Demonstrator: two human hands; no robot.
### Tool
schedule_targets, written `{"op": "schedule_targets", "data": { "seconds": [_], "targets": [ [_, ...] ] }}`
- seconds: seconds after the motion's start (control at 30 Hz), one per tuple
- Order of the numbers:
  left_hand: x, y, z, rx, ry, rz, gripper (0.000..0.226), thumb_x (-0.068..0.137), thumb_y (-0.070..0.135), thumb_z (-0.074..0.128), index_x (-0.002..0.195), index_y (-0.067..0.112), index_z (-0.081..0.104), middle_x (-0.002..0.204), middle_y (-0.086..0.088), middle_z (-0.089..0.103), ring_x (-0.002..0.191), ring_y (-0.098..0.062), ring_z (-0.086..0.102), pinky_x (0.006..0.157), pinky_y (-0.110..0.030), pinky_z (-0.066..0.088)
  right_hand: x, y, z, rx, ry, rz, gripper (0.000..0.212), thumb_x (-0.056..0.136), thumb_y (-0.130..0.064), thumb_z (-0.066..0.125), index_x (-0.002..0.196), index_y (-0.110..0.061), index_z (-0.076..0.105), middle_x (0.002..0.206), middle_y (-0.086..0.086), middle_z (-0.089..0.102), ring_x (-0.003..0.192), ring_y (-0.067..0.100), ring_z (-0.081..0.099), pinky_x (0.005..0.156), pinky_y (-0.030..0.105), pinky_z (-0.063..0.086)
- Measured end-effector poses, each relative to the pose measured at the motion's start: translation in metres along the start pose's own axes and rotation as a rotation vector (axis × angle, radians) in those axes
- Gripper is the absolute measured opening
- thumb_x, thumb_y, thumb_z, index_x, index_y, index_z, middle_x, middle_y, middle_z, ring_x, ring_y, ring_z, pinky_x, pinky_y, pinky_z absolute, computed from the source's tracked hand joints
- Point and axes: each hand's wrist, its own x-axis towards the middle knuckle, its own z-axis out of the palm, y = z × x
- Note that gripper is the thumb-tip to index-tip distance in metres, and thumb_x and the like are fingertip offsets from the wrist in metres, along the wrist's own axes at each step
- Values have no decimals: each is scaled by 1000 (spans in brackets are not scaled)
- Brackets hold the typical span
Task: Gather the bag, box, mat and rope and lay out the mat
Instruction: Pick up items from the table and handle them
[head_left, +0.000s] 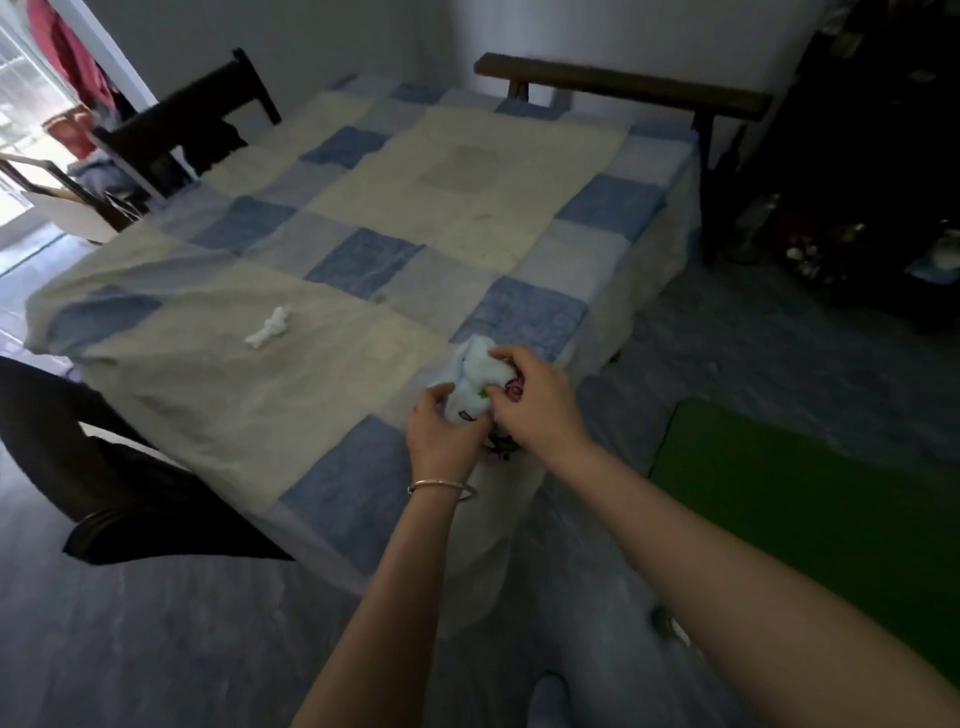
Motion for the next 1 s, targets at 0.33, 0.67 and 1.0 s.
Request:
{"op": "schedule_targets", "data": {
  "seconds": [0.33,0.67,1.0],
  "targets": [
    [-191,48,143,-8,-282,411,38,53,18,67,84,39,58,106,-2,61,97,-17,61,86,-37,54,-155,66,-227,56,372,126,44,77,-16,72,117,-22,55,106,-3,65,93,9,60,72,8,43],
    [-356,-83,335,142,-604,418,33,65,-9,65,90,11,64,106,-8,57,94,-9,49,75,4,30,-355,276,-309,90,648,508,40,76,-11,73,111,-23,58,93,-14,63,81,2,60,73,19,48],
    [-321,-312,482,338,-705,521,37,63,-14,63,97,1,60,105,-16,54,91,-12,45,76,3,30,-413,532,-208,102,664,661,39,79,-7,70,116,-10,57,108,0,63,94,3,57,76,5,42]
  ]
}}
